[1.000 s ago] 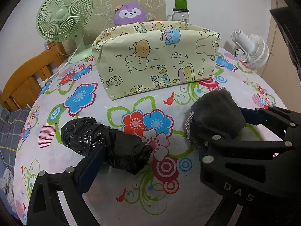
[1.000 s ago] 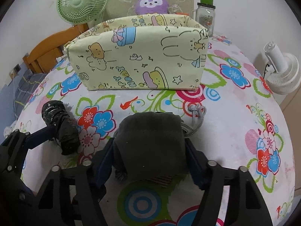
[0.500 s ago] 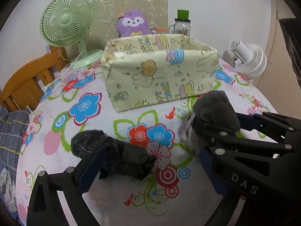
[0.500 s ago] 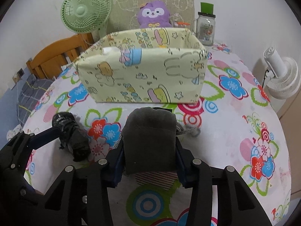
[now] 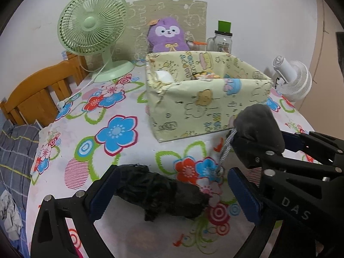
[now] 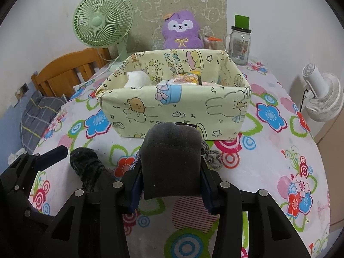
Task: Organize soft objects
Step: 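Lift the black bundle with the left gripper while the right gripper lifts the grey pouch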
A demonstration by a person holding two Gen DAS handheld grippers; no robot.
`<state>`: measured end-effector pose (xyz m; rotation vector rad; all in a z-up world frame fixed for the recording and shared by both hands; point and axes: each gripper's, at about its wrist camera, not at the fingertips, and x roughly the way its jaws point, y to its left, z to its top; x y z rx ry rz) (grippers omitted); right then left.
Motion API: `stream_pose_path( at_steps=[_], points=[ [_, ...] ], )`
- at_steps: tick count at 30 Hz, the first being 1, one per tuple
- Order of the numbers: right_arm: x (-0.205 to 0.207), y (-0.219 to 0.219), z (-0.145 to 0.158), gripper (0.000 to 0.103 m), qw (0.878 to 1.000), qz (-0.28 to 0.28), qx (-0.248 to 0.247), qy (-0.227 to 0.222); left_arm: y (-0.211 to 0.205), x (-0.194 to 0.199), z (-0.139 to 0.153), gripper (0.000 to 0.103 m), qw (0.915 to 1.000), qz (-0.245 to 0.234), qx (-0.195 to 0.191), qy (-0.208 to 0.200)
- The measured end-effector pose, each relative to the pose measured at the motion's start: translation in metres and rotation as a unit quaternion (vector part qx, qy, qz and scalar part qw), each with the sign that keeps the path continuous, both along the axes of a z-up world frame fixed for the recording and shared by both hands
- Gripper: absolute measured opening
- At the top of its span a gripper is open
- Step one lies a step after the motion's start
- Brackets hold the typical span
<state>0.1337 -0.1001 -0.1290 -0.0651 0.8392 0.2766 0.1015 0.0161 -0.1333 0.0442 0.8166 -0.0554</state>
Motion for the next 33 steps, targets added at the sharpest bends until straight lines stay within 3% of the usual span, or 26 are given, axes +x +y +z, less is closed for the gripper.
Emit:
stream_pose_path(
  at_steps=[13, 29, 33],
  points=[
    [0.01, 0.02, -0.015, 0.049, 1.0, 0.004, -0.019, 0.019, 0.025, 0.018, -0.026, 0.1, 0.9996, 0.01, -0.002, 0.026],
    [0.012, 0.027, -0.026, 0.049, 0.999, 0.012, -0.029, 0.034, 0.018, 0.008, -0.04, 0.103, 0.9997, 0.009, -0.003, 0.024],
    [0.009, 0.025, -0.026, 0.049, 0.999, 0.012, -0.027, 0.034, 0.017, 0.006, -0.04, 0.097, 0.9993, 0.018, -0.012, 0.03]
  ],
)
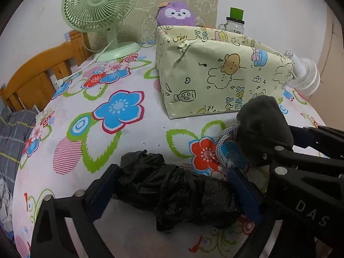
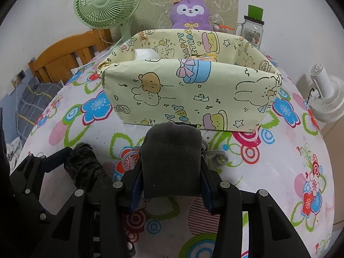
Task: Organize soft objects
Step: 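Lift the black bundle with the left gripper while the right gripper lifts the grey pouch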
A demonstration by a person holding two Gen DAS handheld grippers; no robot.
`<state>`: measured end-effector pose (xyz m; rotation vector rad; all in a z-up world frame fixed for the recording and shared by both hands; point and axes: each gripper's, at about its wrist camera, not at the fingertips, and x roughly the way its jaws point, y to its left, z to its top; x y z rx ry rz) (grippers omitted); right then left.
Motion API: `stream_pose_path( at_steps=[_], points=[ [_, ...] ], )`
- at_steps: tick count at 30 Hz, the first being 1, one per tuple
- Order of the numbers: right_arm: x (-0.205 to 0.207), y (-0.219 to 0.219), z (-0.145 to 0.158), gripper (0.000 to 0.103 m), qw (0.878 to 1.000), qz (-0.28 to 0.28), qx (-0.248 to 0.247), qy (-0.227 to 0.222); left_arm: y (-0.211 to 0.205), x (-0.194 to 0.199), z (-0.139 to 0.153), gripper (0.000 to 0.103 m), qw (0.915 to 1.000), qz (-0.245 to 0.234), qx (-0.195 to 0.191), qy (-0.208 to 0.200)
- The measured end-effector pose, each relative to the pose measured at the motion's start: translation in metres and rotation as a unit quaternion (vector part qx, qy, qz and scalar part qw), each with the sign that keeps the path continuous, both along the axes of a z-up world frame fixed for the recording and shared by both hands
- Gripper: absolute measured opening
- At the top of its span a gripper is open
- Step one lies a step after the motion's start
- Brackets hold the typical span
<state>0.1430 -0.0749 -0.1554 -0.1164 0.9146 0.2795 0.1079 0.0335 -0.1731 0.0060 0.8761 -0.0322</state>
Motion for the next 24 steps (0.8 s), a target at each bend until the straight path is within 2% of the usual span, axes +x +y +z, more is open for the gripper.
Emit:
stream_pose_path(
  at_steps=[6, 11, 24],
  points=[
    [-0.004, -0.007, 0.002, 0.049, 1.0, -0.004, 0.008, -0.002, -0.004, -0.006, 0.004, 0.091, 1.0, 0.0, -0.005, -0.002],
    [-0.006, -0.013, 0.006, 0.049, 1.0, -0.006, 0.013, -0.006, -0.013, -0.006, 0.009, 0.09, 0.9999, -0.007, -0.011, -0.002],
    [-0.014, -0.038, 0.023, 0.049, 0.999, -0.02, 0.025, -0.022, -0.042, -0.007, 0.032, 0.09, 0.9994, -0.027, 0.0, -0.023]
  ],
)
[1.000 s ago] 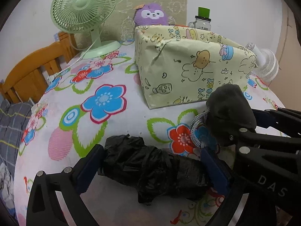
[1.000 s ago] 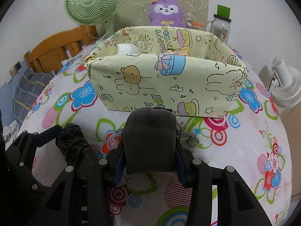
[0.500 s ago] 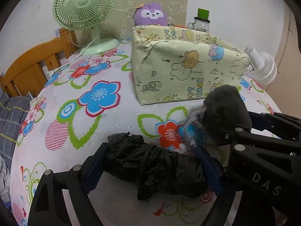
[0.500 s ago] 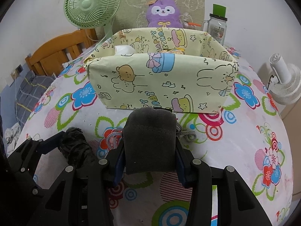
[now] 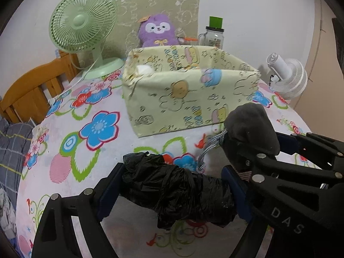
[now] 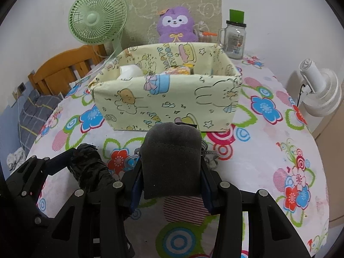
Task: Organize soft objects
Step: 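Lift the black bundle with the left gripper while the right gripper lifts the grey pouch, then carry the black bundle and grey pouch over the fabric box with both grippers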
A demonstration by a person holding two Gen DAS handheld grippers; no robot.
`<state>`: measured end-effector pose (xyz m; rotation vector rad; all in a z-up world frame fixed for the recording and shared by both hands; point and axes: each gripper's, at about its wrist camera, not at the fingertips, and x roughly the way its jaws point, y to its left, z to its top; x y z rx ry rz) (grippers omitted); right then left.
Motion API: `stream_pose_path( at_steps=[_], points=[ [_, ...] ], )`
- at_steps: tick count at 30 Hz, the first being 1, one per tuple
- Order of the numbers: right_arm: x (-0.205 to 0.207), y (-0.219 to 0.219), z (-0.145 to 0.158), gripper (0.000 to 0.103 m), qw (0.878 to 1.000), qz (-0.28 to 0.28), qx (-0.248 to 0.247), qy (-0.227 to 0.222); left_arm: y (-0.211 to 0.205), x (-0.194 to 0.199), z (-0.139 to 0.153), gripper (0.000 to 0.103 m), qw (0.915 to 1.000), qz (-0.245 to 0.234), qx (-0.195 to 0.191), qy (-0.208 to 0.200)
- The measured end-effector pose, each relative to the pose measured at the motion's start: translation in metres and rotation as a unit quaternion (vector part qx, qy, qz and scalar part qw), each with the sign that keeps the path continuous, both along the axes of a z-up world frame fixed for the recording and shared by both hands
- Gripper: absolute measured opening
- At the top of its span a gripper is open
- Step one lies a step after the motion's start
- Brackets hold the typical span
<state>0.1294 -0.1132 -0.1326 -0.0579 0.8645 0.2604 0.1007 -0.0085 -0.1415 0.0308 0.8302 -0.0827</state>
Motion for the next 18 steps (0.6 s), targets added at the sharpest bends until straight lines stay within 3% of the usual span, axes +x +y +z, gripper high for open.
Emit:
stream_pose_path(
  at_steps=[18],
  points=[
    [-0.021, -0.03, 0.044, 0.049, 0.998, -0.017, 0.017, -0.05, -0.036, -0.01, 0.043, 0.09, 0.9988, -0.024, 0.016, -0.039]
  ],
)
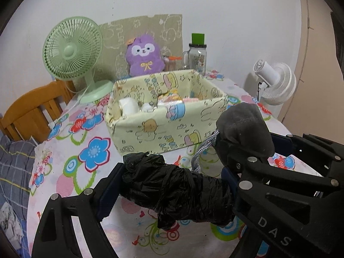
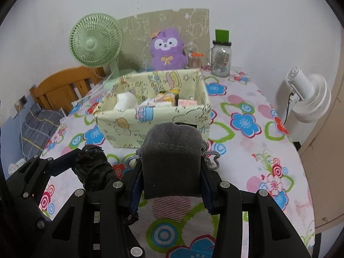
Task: Organize soft objects
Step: 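Carry the black bundle and grey pouch over the fabric box with both grippers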
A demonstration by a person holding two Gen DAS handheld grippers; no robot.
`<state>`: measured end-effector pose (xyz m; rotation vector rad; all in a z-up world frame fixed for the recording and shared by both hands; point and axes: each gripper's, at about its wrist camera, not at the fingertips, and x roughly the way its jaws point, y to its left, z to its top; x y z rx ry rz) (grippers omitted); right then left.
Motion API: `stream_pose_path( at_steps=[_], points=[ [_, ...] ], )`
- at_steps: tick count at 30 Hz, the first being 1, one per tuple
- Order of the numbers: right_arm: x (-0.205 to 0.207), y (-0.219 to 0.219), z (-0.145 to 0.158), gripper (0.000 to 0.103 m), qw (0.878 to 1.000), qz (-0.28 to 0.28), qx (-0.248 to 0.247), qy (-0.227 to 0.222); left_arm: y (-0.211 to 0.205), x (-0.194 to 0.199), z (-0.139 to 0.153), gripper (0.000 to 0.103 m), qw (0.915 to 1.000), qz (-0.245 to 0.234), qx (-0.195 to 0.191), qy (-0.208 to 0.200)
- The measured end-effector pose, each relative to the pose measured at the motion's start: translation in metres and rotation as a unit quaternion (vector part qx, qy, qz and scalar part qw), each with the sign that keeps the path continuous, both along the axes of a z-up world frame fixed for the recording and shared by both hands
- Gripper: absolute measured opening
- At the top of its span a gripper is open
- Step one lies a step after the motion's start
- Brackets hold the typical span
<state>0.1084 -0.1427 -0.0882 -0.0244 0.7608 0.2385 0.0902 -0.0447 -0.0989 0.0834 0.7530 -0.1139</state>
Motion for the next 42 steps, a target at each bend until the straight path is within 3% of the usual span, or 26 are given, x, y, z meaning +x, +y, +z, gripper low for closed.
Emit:
stream_pose_path(
  at_steps=[27, 42],
  points=[
    [-0.016, -0.001, 0.073, 0.049, 0.997, -0.008, -0.005, -0.083, -0.006, -0.007, 0.071, 0.09, 0.997, -0.012, -0.001, -0.077],
    [-0.001, 0.006, 0.093, 0.049, 0.995, -0.003, -0.006, -0.104, 0.001, 0.007, 0.087, 0.09, 0.9949, -0.006, -0.002, -0.101]
  ],
)
